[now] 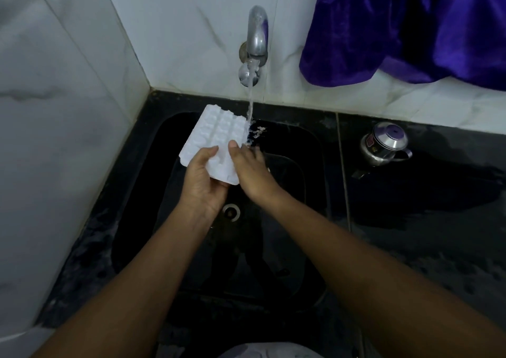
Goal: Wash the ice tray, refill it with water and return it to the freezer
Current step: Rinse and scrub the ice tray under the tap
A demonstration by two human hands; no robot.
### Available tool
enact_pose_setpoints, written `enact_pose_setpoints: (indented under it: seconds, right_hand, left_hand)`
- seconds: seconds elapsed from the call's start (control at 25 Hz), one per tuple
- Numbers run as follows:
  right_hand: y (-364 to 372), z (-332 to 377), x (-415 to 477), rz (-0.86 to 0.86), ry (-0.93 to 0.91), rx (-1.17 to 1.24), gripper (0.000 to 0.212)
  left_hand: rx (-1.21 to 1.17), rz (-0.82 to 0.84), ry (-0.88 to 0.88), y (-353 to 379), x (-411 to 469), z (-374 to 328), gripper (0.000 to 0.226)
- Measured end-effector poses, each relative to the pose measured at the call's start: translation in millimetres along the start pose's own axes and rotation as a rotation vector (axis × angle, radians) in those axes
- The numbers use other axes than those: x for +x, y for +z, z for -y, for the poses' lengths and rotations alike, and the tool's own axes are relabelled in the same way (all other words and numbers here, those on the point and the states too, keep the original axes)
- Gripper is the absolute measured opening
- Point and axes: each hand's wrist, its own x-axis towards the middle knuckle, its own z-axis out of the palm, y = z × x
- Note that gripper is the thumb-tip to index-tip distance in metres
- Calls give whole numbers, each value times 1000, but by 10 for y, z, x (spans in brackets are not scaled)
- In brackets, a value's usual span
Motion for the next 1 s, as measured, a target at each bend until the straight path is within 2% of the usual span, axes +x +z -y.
enact_pose_setpoints:
  seconds: [0.16,0.4,0.52,0.64,0.72,0.88,0.96,1.0]
  right_hand:
    - [-275,117,387,-21,103,70,77]
    - [-45,21,194,74,-8,245,75]
    - [-223,97,394,-68,47,227,73]
    - [-463,192,544,-64,57,218,56]
    - [-609,189,567,0,59,258,45]
    - [-789,105,519,204,-21,310,18]
    - [-817,86,497,185,-76,253,17]
    - [-802,72,480,143,-104,213,18]
  left_hand:
    - [-38,60,28,-52,-197,143,52]
    - [34,60,68,-133,-291,80,53]
    - [73,166,63,-273,-379,78,55]
    - [91,264,61,-536,-427,-58,52]
    - [99,279,56,-777,-402,-178,44]
    - [142,118,75,-1132,-336,-339,31]
    - [221,32,115,-1104,-273,-274,31]
    - [265,-50,135,-1067,-242,-210,38]
